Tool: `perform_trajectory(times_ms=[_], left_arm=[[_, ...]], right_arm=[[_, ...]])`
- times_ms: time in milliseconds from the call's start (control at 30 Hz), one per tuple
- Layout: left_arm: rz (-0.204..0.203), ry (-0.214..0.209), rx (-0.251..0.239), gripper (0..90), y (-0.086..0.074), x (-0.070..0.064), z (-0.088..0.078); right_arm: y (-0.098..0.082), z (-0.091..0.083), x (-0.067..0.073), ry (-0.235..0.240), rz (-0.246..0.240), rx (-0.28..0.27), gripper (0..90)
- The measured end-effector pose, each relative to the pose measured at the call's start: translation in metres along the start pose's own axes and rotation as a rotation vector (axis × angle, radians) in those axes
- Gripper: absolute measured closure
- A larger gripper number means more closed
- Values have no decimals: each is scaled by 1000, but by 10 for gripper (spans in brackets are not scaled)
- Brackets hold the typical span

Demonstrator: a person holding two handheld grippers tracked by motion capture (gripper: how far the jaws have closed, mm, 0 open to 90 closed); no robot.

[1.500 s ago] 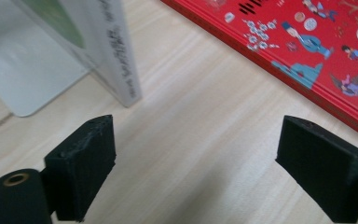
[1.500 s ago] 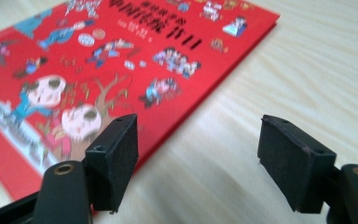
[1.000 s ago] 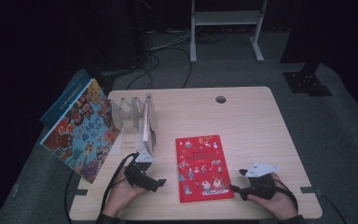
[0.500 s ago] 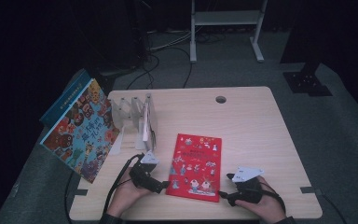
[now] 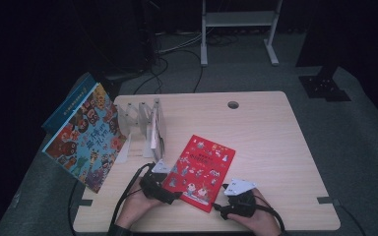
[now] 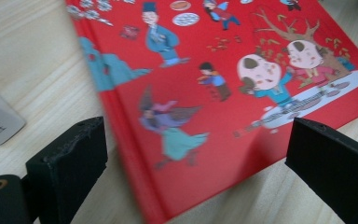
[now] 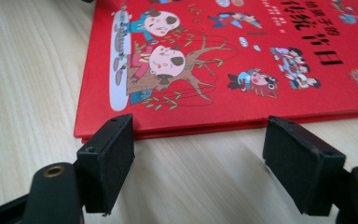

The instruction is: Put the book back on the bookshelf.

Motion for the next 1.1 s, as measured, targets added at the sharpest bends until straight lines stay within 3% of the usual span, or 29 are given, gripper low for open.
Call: perform_trajectory(times_ms=[100, 300, 400, 533, 767, 933, 1100], left_arm=[[8, 31, 20, 20, 0, 0, 2], [-4, 29, 25, 17, -3, 2, 4], [1, 31, 27, 17, -2, 3, 4], [1, 31, 27, 17, -2, 2, 4], [1, 31, 25, 16, -3, 3, 4], [1, 30, 23, 16, -3, 3, 4], [2, 30, 22, 16, -3, 3, 4]], right_arm=[[4, 5, 3, 7, -4, 2, 236], [9, 3, -3, 17, 7, 2, 252], [15, -3, -20, 11, 49, -29, 259], [27, -8, -51, -26, 67, -35, 266], [42, 4, -104, -50, 123, -25, 271], [52, 14, -125, -43, 152, -15, 272], [58, 30, -140, -22, 150, 18, 275]])
Point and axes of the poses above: each handheld gripper's, and its own axes: z roughly forward along the jaws, y roughly out of its top, x roughly to its left, the point moved 1 cm from there along z, roughly forward along the jaws, and after that the axes turned 6 degrees about z, right-handed, at the moved point
